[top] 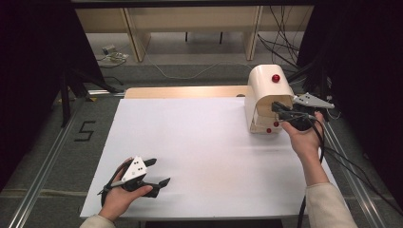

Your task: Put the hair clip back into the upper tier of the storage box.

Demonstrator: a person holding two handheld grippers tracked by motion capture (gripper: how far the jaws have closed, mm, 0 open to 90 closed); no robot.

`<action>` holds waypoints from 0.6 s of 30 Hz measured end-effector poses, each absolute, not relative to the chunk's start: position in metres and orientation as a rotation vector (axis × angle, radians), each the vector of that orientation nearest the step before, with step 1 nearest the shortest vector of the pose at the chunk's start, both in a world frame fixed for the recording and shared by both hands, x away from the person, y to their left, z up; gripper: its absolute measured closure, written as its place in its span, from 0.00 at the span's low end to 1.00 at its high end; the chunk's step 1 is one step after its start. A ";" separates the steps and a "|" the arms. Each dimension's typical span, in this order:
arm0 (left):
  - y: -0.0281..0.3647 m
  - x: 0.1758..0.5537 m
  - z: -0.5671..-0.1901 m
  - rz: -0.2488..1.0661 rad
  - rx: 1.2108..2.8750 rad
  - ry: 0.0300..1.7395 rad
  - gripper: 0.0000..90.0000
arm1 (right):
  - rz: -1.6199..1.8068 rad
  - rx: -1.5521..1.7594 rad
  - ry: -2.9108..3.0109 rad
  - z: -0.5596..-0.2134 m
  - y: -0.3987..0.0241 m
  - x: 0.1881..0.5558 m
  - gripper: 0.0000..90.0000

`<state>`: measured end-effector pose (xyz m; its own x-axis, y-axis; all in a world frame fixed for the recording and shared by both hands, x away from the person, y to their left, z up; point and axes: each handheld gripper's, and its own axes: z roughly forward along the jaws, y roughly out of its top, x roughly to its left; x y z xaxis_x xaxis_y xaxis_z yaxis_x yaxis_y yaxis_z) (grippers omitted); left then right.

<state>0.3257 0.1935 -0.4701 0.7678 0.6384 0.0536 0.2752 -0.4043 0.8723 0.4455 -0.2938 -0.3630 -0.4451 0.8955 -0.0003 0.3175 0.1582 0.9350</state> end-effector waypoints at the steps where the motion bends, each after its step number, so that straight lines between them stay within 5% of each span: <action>1: 0.194 0.326 -0.470 0.475 1.999 0.688 0.18 | 1.279 1.156 1.859 -0.363 -0.294 0.446 0.94; 18: 0.194 0.326 -0.470 0.476 2.001 0.686 0.18 | 1.263 1.188 1.867 -0.365 -0.294 0.452 0.94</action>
